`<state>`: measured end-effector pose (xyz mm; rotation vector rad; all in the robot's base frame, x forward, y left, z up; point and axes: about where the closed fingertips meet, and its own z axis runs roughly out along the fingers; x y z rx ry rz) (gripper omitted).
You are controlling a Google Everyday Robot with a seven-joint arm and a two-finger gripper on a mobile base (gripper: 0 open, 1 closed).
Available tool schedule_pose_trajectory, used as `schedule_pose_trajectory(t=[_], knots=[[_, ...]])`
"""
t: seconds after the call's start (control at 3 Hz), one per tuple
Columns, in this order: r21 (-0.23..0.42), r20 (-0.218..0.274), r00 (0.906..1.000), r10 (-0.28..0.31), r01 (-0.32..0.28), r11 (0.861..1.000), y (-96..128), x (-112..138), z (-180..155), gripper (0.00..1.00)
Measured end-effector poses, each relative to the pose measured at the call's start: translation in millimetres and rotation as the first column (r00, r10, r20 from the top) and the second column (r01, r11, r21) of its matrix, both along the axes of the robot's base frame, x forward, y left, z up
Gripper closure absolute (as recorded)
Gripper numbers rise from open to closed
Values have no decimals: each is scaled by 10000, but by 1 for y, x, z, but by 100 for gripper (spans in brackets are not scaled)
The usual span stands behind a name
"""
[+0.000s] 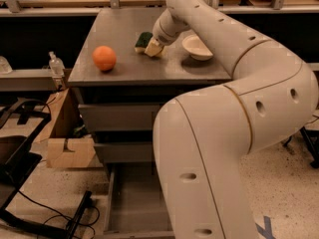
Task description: Pick sponge from bottom drawer and place on counter
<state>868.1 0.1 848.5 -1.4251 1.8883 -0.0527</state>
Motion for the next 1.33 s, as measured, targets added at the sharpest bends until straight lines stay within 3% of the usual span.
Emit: schedule_pose_trajectory(t=[0.67, 1.0, 1.33], knots=[[-17, -86, 10000, 43, -44, 10000, 4, 0, -6, 10], [-22, -113, 9999, 58, -58, 10000, 5, 0, -7, 0], [-22, -113, 9999, 58, -59, 10000, 5, 0, -3, 0]])
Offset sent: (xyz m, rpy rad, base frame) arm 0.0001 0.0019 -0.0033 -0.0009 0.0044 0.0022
